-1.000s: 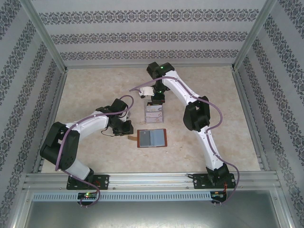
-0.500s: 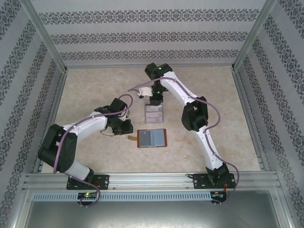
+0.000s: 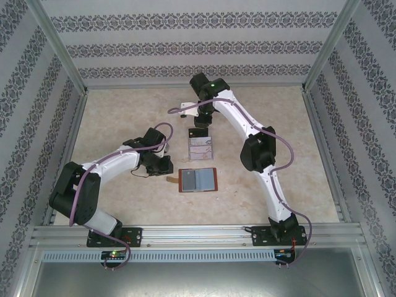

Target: Take the credit cards out of the card holder

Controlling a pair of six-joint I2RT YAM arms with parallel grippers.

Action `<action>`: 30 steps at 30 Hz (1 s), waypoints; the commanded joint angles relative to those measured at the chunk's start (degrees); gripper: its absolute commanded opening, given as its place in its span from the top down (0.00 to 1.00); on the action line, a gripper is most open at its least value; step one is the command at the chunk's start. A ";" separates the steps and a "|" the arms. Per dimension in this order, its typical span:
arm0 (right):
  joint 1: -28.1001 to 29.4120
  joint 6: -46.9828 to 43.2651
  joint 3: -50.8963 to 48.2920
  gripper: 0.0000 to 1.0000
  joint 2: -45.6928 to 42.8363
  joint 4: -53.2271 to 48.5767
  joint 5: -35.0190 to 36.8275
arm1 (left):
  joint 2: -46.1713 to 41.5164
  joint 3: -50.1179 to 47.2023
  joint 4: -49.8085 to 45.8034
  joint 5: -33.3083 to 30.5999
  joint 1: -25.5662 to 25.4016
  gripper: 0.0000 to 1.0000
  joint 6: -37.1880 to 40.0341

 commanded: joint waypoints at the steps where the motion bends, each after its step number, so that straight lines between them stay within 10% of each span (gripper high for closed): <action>1: 0.10 1.54 -3.40 0.72 -3.25 3.87 2.61 | -1.44 -0.56 -1.08 -0.35 0.72 0.85 -0.53; 30: 1.28 2.78 -12.27 0.66 -0.68 13.16 4.38 | -1.20 -1.08 -0.91 -0.14 0.85 0.84 -0.68</action>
